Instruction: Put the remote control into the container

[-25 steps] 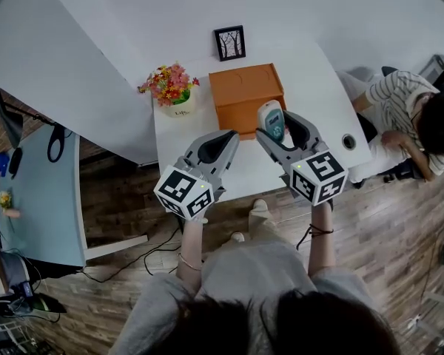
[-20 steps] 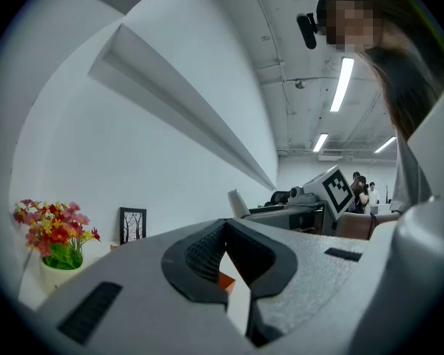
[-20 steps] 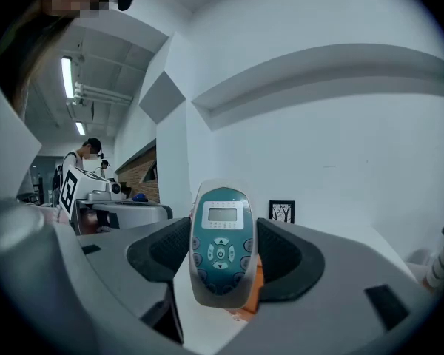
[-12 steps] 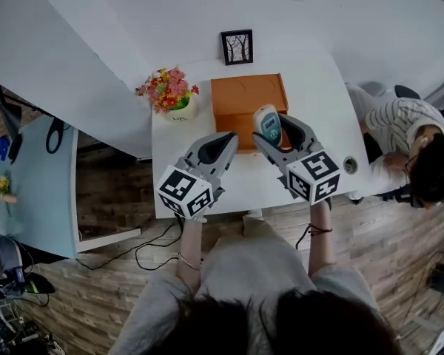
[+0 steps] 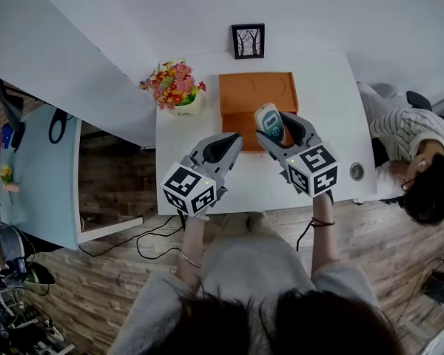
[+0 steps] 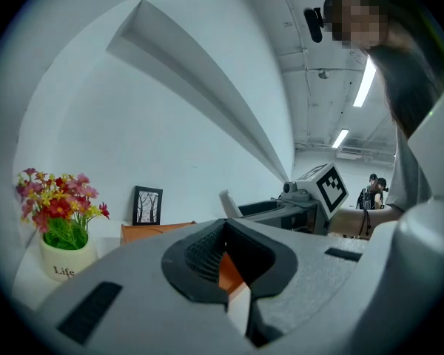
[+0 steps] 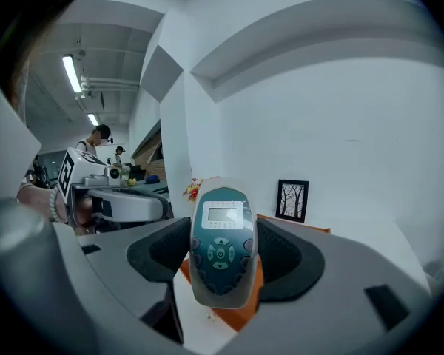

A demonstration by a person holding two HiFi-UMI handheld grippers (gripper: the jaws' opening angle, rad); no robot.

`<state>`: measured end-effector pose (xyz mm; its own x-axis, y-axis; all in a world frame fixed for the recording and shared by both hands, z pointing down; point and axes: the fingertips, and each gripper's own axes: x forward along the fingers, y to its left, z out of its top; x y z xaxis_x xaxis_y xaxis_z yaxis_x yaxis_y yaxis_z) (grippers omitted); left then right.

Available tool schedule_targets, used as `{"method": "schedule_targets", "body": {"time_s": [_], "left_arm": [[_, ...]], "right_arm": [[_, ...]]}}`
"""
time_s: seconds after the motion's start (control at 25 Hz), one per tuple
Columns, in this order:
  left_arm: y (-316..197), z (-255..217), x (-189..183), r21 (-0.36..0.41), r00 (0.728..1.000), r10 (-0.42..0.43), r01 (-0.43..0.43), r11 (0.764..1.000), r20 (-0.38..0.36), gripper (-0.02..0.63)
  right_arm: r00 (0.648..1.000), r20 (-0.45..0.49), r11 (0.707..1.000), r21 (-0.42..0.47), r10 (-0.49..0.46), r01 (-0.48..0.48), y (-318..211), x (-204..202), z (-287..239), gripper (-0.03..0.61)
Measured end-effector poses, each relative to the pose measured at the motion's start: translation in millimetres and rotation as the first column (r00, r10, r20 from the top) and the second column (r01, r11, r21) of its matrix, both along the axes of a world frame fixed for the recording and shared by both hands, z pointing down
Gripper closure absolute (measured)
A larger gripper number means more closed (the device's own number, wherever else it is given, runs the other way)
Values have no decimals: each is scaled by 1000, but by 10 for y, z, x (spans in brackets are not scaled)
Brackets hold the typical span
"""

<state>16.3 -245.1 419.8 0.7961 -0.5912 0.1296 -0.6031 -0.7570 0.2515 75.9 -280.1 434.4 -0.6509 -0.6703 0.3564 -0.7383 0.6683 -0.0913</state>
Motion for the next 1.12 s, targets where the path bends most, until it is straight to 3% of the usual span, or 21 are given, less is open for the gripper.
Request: {"method": "schedule_targets", "body": {"time_s": [0.48,0.92,1.12], "left_arm": [[-241,387,-2,-88,1000,16,-14,996,22,611],[-370,723,-65,-157,999,-10,15,988,33,611],[-373,802,-95,-176,999,-20,25,984,30,611]], "right_arm": [[982,-153,990,-99,-112,98,-263,-80,554,301],[912,-293,949,-219,-287,228,-325,-262,1163,301],[863,-359,925,-266,-355,270,-318,-308,1370,301]]}}
